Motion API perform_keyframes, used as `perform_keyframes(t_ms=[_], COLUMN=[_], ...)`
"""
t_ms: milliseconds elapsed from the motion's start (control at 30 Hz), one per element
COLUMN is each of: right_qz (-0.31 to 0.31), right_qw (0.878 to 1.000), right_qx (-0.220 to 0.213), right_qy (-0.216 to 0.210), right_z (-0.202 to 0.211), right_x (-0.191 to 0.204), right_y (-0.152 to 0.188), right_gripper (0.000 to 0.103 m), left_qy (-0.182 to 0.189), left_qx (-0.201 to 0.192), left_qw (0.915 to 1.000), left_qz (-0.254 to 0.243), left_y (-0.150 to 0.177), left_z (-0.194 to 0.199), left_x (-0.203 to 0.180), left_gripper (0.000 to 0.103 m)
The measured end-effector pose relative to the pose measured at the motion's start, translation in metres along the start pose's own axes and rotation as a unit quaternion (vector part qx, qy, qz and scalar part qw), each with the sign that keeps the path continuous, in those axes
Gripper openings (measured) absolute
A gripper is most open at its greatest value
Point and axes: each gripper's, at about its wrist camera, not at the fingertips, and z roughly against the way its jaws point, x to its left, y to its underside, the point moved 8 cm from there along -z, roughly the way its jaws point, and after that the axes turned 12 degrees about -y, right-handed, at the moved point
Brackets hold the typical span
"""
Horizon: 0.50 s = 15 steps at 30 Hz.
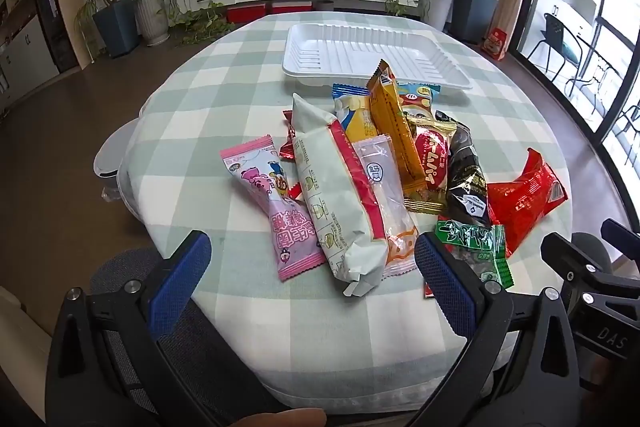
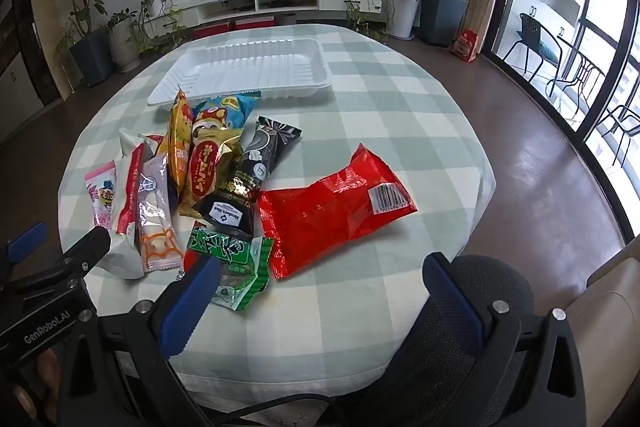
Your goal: Organize snacks
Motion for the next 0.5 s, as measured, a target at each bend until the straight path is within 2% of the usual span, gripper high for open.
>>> perform_keyframes(t_ms=[500], right_qz=[0.0], right_qw=[1.0], right_qx=[0.001], right_qy=[0.0], right_z=[-0.0093], right_x=[-0.0022], right_y=[0.0041], right_gripper=[0.103], left_qy=[0.0], left_qx=[0.001], left_qw=[1.0], left_qz=[0.0], left_y=[0.0], left_z=[-0.0003], left_x=[0.0], left_gripper=[0.103])
